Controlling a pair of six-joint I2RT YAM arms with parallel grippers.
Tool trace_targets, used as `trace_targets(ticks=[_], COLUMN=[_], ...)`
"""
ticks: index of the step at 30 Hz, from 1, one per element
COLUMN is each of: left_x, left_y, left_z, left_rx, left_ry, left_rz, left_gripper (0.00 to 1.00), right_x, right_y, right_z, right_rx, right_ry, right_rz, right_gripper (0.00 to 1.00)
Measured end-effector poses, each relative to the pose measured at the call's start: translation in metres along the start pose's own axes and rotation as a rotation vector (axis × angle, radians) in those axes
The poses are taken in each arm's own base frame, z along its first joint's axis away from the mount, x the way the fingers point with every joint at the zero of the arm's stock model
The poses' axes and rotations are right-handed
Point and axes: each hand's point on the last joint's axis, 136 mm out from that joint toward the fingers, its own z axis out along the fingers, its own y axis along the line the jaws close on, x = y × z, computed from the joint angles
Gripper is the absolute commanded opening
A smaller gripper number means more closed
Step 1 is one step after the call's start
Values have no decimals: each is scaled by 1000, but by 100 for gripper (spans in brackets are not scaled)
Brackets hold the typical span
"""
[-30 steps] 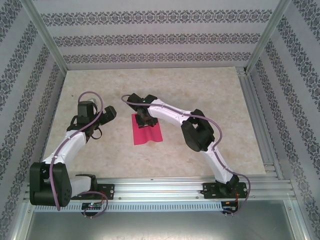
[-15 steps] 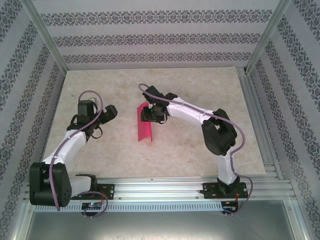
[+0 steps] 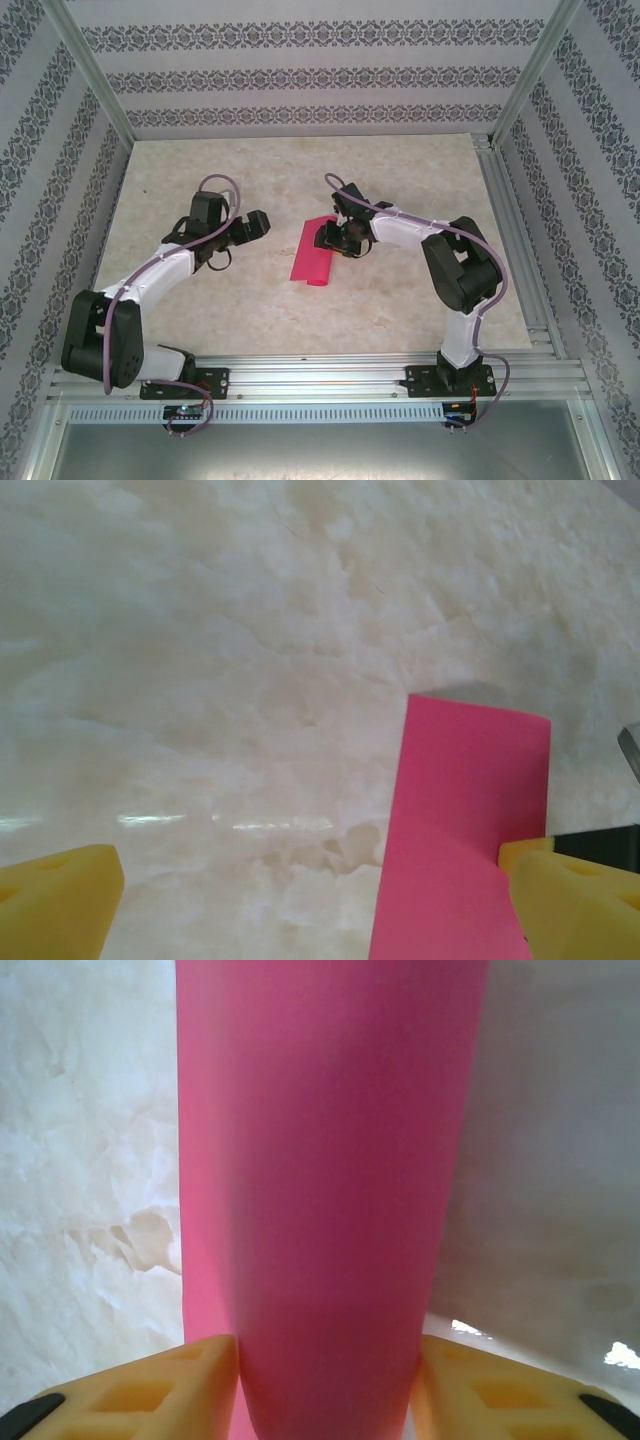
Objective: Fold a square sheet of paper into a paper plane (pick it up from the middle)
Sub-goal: Fold the square sheet of paper in half at the center of the table.
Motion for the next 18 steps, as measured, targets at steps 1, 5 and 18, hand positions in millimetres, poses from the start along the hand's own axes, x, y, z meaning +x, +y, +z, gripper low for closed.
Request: trace_targets(ticks=[1,5,18], left_x=[5,19,22], left_y=[-8,-29,-47], left_z=[6,24,41], left_rx=[11,36,41], left_ry=[19,72,98], left_rz=[17,50,67], left_gripper=[100,100,96], right_x=[-1,-4,-4], right_y=[-2,-3,-21], right_z=[-2,-9,-20], right_rx=[-4,-21,8], right_ry=[-6,-19,-7], right_rz=[2,-5,-31], right_gripper=[50,54,52])
